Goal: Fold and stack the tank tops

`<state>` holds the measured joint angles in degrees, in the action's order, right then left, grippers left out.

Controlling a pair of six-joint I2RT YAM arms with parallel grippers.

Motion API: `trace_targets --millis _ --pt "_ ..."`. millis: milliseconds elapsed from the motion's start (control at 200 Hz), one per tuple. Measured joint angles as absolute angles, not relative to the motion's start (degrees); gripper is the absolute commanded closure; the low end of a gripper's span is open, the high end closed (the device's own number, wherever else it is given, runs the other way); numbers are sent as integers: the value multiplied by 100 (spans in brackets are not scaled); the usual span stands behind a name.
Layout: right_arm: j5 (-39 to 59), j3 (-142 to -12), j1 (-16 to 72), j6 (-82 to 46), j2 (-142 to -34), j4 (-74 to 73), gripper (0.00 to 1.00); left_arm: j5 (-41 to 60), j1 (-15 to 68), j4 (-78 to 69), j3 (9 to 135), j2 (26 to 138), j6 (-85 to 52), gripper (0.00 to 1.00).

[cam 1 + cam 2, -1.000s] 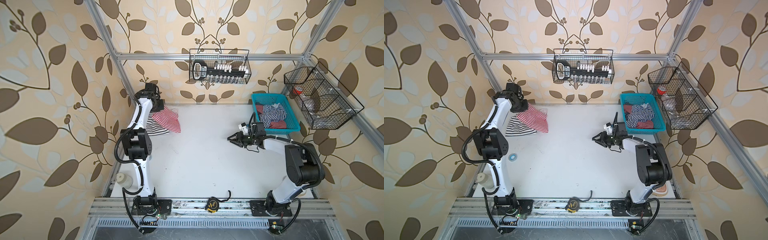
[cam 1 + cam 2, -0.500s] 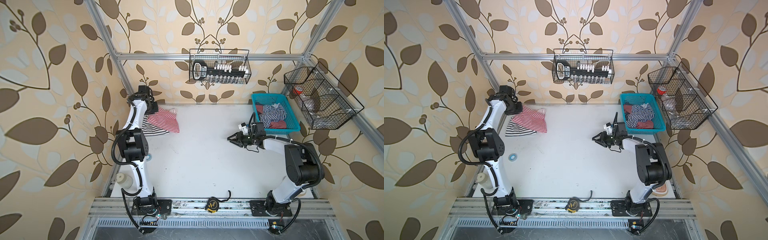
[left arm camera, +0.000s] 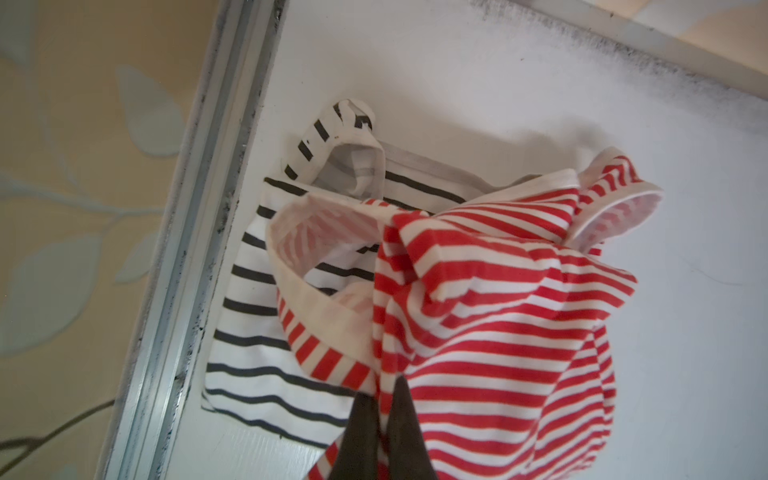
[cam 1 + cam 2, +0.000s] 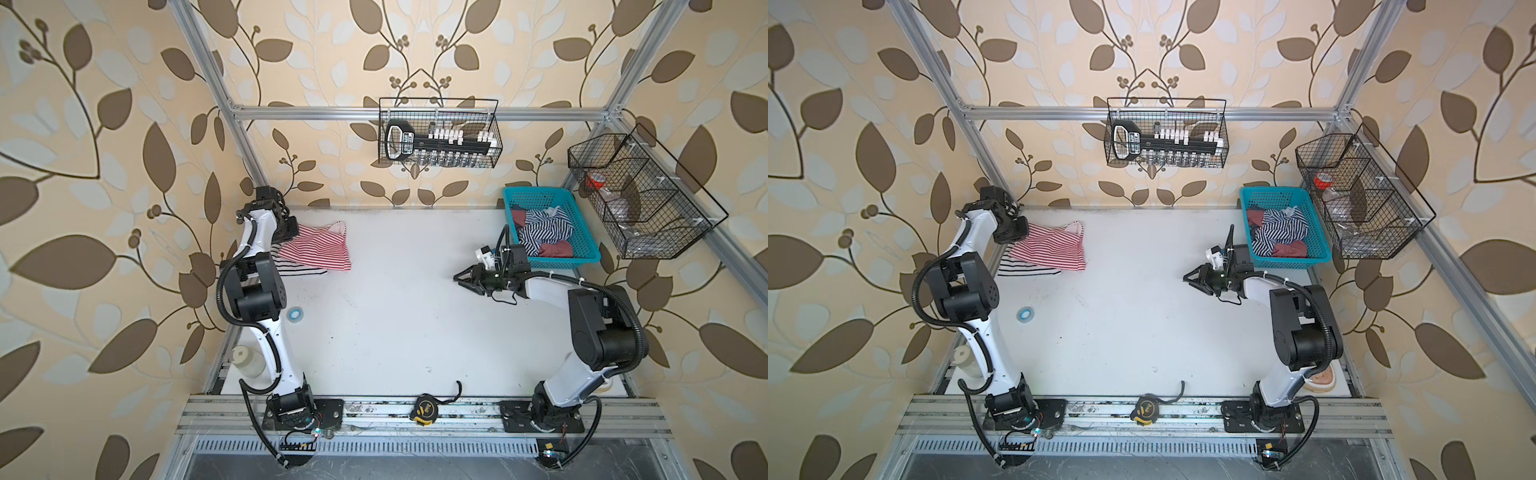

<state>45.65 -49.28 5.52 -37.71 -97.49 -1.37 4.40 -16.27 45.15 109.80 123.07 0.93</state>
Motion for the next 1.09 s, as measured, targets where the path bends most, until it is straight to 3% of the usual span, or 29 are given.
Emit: trace_targets --millis 70,360,425,635,790,955,1095 --pt "4565 -4928 552 -3771 -9749 -128 63 397 -1610 4495 10980 12540 58 40" --pt "4560 -4928 552 -3752 -9747 1 63 -152 -1610 4493 11107 12855 -360 12" --pt "4545 -4928 552 -3736 -9723 80 62 -320 -1608 4412 11170 12827 -482 1" --pt "4517 -4930 508 -3594 -9242 421 53 -495 -1608 4209 11115 12136 -727 1" --pt "4460 -5013 239 -3310 -8482 790 39 -161 -1605 3533 10121 10335 -915 1" --pt "4403 -5262 -156 -2906 -7760 1153 37 327 -1527 2456 8698 8088 -1046 1" --pt "4399 -5369 -303 -2770 -7476 1280 37 491 -1433 2523 8820 7736 -1022 1"
